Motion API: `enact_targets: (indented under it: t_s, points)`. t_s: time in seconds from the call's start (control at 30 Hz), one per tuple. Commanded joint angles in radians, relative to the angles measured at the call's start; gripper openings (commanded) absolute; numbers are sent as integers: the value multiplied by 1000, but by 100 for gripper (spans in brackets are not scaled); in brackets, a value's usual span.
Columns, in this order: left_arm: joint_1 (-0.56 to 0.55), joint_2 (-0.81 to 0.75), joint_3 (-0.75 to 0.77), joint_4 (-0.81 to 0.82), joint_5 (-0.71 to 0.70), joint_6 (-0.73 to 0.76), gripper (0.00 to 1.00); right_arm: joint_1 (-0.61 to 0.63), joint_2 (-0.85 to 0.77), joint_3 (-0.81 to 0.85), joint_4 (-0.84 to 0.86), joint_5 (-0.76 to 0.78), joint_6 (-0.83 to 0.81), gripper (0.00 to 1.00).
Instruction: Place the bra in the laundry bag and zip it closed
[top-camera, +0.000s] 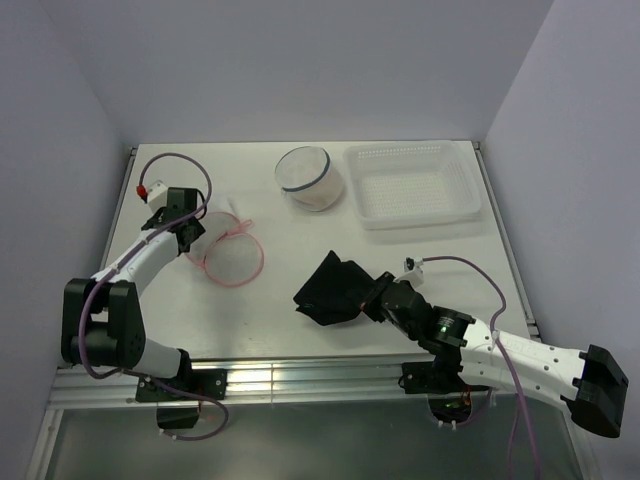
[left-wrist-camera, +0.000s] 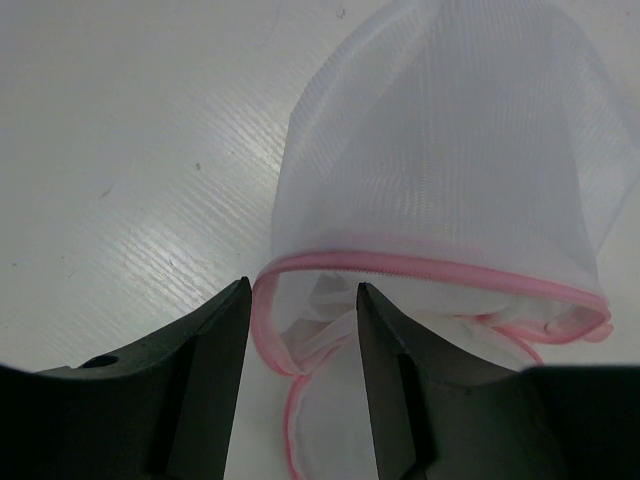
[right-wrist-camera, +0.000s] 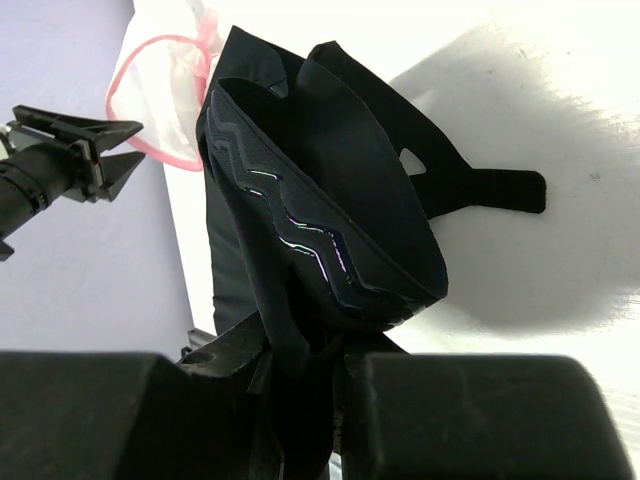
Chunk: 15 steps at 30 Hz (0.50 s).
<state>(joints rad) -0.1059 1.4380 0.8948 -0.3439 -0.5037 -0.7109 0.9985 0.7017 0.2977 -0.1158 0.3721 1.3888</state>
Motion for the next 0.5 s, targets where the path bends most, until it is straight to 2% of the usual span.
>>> enact_targets:
  t_s: [0.0, 0.2, 0.47]
  points:
    - [5, 12, 44, 52, -32, 27, 53, -8, -16, 8, 31, 13, -13, 1]
    - [5, 56, 61, 42, -64, 19, 52, -9, -2, 14, 41, 5, -23, 1]
    - [5, -28, -11, 57, -78, 1, 55, -9, -4, 9, 42, 11, -22, 1]
